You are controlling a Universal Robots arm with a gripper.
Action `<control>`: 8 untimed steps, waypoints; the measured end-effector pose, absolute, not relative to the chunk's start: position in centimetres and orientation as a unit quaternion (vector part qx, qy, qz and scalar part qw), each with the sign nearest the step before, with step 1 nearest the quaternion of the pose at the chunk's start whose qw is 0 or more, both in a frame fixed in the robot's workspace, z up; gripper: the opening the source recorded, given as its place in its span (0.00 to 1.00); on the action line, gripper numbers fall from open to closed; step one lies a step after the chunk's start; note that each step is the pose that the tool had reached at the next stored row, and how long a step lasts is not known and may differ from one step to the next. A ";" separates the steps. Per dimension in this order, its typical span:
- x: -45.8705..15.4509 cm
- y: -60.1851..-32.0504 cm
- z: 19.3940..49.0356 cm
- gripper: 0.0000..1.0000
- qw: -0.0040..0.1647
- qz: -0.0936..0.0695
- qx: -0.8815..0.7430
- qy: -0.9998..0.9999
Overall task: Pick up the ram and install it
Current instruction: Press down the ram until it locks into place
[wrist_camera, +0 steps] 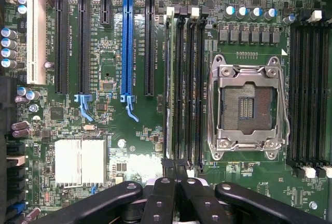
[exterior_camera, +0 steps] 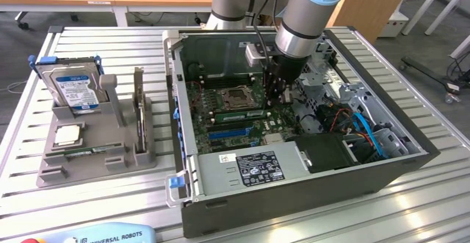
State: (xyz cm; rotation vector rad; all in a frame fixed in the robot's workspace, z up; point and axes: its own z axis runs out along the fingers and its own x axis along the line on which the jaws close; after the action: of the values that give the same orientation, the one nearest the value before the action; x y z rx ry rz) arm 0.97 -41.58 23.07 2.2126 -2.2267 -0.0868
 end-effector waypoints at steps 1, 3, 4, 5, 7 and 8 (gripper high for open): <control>1.0 -41.6 23.1 0.10 0.001 -0.028 0.705 -0.709; 1.0 -41.6 23.1 0.10 0.001 -0.028 0.705 -0.709; 1.0 -41.6 23.0 0.10 0.001 -0.028 0.705 -0.709; 1.0 -41.6 23.0 0.10 0.000 -0.028 0.705 -0.709; 1.0 -41.6 22.9 0.10 0.001 -0.028 0.705 -0.709; 1.0 -41.6 22.9 0.10 0.001 -0.028 0.705 -0.709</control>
State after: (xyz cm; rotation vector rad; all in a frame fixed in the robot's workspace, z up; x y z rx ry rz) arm 0.97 -41.58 22.90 2.2126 -2.2267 -0.0869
